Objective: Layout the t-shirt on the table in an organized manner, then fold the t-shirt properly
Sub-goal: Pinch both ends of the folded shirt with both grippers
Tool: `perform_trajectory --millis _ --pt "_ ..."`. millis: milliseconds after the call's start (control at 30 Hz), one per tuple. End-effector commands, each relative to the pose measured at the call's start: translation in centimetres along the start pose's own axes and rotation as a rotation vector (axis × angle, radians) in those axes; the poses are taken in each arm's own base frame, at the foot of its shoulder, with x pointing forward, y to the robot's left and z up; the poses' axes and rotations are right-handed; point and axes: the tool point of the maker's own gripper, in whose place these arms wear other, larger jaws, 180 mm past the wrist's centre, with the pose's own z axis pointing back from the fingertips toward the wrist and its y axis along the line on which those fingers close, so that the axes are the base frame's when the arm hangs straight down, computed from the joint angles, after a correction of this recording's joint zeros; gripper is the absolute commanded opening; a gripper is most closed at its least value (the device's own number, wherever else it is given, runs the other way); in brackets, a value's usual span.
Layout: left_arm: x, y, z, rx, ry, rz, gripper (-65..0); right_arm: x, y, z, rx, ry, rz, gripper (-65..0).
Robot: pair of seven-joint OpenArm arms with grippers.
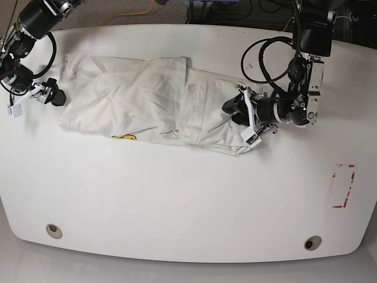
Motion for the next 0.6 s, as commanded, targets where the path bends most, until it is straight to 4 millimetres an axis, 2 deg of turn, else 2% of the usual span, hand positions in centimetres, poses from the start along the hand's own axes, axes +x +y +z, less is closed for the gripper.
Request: perform_trajectory --millis 0,200,267,567 --pt "-2.4 2.0 0.9 0.071 0.116 -0.013 -39.3 1.4 0.2 0.5 0.003 -0.045 0.017 0.0" --pt "-2.6 2.4 1.4 0.084 0.126 -0.019 -39.3 0.8 0.9 -0.3 0.023 -0.034 0.011 0.0" --pt "-2.6 2.4 1.4 0.084 0.126 -0.019 -39.3 0.1 1.9 -1.3 0.048 -0.010 0.019 0.0" --pt "-2.6 2.3 1.3 0.081 0.125 -0.018 -39.3 -1.4 3.8 -3.1 0.103 0.004 -0.009 0.0"
